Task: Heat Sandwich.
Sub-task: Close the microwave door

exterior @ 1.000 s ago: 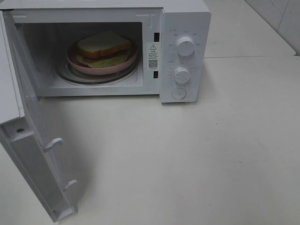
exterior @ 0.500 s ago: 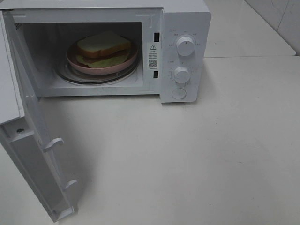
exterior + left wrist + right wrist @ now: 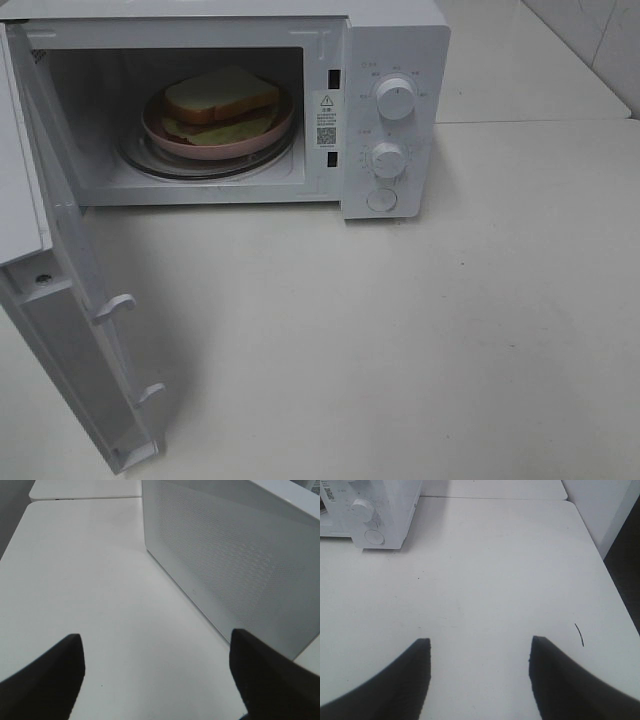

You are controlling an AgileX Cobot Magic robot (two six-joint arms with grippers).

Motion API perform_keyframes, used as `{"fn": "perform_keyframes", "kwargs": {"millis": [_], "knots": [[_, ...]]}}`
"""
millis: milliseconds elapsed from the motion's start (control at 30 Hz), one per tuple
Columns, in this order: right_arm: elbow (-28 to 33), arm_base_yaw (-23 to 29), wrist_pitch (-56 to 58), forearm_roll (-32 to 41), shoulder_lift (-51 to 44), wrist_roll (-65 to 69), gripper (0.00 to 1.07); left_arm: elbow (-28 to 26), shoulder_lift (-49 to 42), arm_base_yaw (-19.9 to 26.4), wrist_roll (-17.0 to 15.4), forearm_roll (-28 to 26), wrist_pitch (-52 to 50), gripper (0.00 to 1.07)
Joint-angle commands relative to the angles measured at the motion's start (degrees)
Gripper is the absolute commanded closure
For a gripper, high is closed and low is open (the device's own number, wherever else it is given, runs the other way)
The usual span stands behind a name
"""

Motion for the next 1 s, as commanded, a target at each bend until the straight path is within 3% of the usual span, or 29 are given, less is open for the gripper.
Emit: {"fn": "perform_keyframes", "kwargs": {"millis": [33, 700, 900, 1000], "knots": [[0.06, 0.11, -0.69, -0.06, -1.32, 0.34, 0.5, 0.06, -0.29, -0.17, -0.34, -0.17, -0.11, 0.31], [0.06, 0.11, -0.69, -0.06, -1.32, 0.34, 0.5, -1.32, -0.29, -0.17, -1.89, 0.17, -2.75, 0.31], [0.06, 0.11, -0.69, -0.06, -1.32, 0.34, 0.5, -0.23, 0.57, -0.17, -1.49, 1.72, -16.21, 0.31], [0.06, 0.11, -0.69, -0.06, -1.32, 0.34, 0.5, 1.49, 2.01, -0.17, -1.43, 2.23, -20.91, 0.37]]}}
